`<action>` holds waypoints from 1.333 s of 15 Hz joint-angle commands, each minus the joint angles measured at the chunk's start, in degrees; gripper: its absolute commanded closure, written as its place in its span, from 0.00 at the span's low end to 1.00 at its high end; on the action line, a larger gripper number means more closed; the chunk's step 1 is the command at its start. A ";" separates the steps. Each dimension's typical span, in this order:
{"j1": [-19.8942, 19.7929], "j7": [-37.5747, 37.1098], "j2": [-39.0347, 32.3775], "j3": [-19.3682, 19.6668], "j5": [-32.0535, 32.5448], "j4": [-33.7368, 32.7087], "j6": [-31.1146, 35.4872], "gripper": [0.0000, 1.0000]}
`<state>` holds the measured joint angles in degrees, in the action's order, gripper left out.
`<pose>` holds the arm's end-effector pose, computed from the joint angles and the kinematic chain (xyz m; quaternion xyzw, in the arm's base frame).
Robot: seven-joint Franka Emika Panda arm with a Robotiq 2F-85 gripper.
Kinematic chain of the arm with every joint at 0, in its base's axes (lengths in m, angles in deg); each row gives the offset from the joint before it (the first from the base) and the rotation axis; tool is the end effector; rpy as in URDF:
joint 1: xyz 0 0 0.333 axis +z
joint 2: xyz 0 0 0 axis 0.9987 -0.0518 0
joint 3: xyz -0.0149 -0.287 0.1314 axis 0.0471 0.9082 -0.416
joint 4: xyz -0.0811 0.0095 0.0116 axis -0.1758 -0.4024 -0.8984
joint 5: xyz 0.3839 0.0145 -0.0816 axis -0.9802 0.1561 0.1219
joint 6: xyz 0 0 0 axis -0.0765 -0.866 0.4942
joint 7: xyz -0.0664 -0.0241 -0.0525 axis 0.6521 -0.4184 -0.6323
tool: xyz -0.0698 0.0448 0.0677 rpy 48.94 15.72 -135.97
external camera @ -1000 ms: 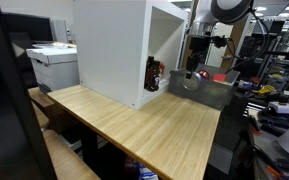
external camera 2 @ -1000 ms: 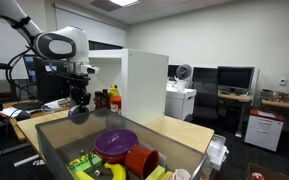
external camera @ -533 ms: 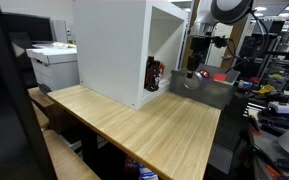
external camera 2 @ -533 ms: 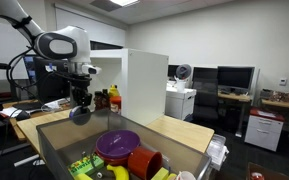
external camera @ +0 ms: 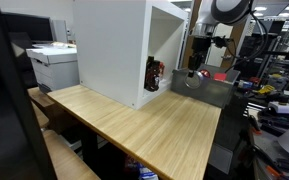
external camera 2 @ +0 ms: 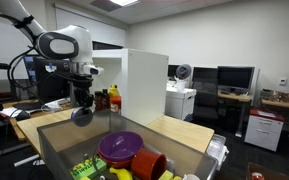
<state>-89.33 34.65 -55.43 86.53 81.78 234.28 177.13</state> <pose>0.4363 -0.0582 0.3299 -0.9983 0.0480 -0.0170 0.0271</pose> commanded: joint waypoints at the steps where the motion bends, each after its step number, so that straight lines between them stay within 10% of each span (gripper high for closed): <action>1: -1.47 0.21 -0.50 0.48 1.38 -0.43 1.00 0.88; 20: -3.26 -0.26 -1.26 1.95 1.98 -0.57 1.67 0.88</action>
<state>-91.65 34.61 -56.20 88.77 82.06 233.91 177.92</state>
